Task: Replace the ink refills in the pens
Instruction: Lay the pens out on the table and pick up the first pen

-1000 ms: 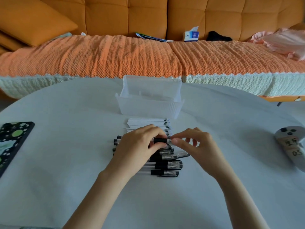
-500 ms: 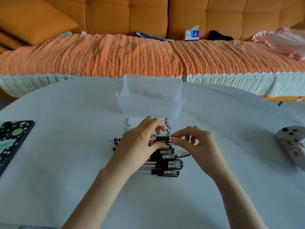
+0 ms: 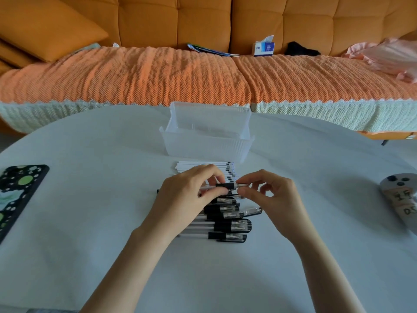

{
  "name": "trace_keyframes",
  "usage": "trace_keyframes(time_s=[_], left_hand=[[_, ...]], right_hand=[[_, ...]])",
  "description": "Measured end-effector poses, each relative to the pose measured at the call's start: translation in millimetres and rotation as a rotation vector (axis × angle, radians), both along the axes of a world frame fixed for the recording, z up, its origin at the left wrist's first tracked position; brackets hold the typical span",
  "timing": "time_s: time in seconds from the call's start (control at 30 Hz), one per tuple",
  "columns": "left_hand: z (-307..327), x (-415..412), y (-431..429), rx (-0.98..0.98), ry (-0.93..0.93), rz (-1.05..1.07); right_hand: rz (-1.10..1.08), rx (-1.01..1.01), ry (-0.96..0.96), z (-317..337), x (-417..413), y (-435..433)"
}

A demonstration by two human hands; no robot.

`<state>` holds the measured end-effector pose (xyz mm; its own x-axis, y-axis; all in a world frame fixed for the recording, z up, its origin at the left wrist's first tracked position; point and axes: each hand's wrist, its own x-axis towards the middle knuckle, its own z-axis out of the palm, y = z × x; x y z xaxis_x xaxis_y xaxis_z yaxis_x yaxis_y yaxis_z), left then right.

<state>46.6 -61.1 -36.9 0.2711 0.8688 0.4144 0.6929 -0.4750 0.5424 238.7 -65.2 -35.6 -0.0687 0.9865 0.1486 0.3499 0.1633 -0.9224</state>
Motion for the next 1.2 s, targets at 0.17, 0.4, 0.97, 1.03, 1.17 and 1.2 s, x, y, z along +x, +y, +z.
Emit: trace_keyframes(time_s=[0.17,0.4,0.97,1.03,1.17,1.2], left_hand=[[-0.1,-0.1,0.5,-0.047,-0.013,-0.016],[-0.8,-0.9,0.1,-0.083,0.016,0.052],[-2.6,2.2,-0.3,-0.14,0.017,0.084],[-2.6,3.2,-0.5,-0.134,0.017,0.082],[-3.1,6.4,-0.7,-0.118,0.016,0.07],[-3.1,7.1,-0.7,-0.118,0.008,0.068]], right_hand=[[0.0,-0.004,0.012,-2.1,1.3,0.7],[-0.06,0.003,0.002,0.2,7.9,0.4],[-0.038,-0.033,-0.499,-17.2,23.9,-0.2],[-0.076,-0.009,-0.413,-14.0,23.1,0.3],[-0.106,-0.115,-0.018,-1.5,15.8,-1.0],[-0.087,-0.158,0.097,0.7,11.8,-2.1]])
